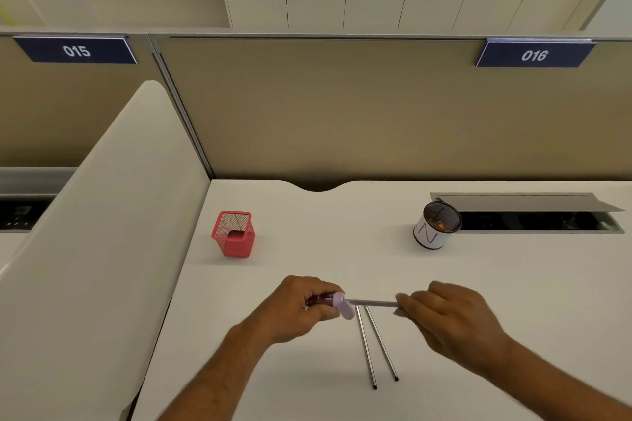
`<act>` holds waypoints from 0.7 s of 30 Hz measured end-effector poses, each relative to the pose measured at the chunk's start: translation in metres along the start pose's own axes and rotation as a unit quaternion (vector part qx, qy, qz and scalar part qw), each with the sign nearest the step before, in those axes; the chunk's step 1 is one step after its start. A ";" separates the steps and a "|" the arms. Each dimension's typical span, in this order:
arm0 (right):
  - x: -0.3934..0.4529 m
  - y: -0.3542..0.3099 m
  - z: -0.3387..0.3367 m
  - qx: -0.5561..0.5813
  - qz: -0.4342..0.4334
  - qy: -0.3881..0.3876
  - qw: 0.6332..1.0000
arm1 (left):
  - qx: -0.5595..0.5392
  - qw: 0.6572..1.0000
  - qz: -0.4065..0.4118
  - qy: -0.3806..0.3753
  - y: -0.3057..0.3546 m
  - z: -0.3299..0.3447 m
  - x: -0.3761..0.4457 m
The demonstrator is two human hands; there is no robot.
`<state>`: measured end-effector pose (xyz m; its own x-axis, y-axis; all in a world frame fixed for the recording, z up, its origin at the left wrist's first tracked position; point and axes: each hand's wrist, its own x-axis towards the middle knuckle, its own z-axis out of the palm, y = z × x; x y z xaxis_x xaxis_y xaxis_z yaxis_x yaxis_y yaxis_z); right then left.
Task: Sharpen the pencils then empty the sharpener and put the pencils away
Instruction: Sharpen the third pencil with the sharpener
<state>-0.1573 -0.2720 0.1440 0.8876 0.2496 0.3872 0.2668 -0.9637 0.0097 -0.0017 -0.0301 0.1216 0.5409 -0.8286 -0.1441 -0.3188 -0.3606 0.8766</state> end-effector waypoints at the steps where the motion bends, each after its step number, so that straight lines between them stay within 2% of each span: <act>1: 0.003 0.003 -0.002 -0.028 -0.017 0.022 0.999 | -0.013 1.000 0.003 -0.002 0.006 -0.003 0.001; 4: 0.012 0.006 -0.012 -0.078 -0.027 0.040 0.996 | -0.018 1.000 0.012 0.007 0.016 -0.008 0.004; 7: 0.017 0.004 -0.023 -0.071 -0.015 0.021 0.997 | 0.015 0.999 0.032 0.025 0.020 -0.013 0.007; 9: 0.022 0.003 -0.033 -0.046 0.017 -0.019 0.999 | 0.044 0.996 0.058 0.050 0.024 -0.015 0.008; 12: 0.036 -0.002 -0.044 0.037 0.135 -0.130 0.982 | 0.106 0.980 0.136 0.102 0.030 -0.018 0.010; 13: 0.039 -0.001 -0.046 0.106 0.183 -0.180 0.961 | 0.130 0.971 0.167 0.112 0.032 -0.019 0.010; 14: 0.041 0.002 -0.048 0.201 0.236 -0.220 0.925 | 0.149 0.963 0.192 0.115 0.033 -0.019 0.010; 16: 0.046 0.008 -0.056 0.389 0.323 -0.277 0.817 | 0.171 0.955 0.216 0.109 0.035 -0.020 0.009; 17: 0.048 0.010 -0.059 0.431 0.339 -0.287 0.785 | 0.174 0.955 0.217 0.104 0.036 -0.020 0.008; 18: 0.048 0.010 -0.060 0.438 0.340 -0.287 0.781 | 0.172 0.957 0.214 0.098 0.036 -0.019 0.008; 19: 0.046 0.009 -0.059 0.419 0.334 -0.272 0.799 | 0.166 0.960 0.206 0.094 0.037 -0.019 0.007; 21: 0.039 0.004 -0.054 0.318 0.289 -0.185 0.884 | 0.146 0.969 0.179 0.085 0.037 -0.020 0.008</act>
<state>-0.1417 -0.2709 0.2095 0.9755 -0.1389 -0.1707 -0.2177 -0.7220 -0.6568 0.0065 -0.0413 0.1624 0.4684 -0.8491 0.2443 -0.7024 -0.1902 0.6860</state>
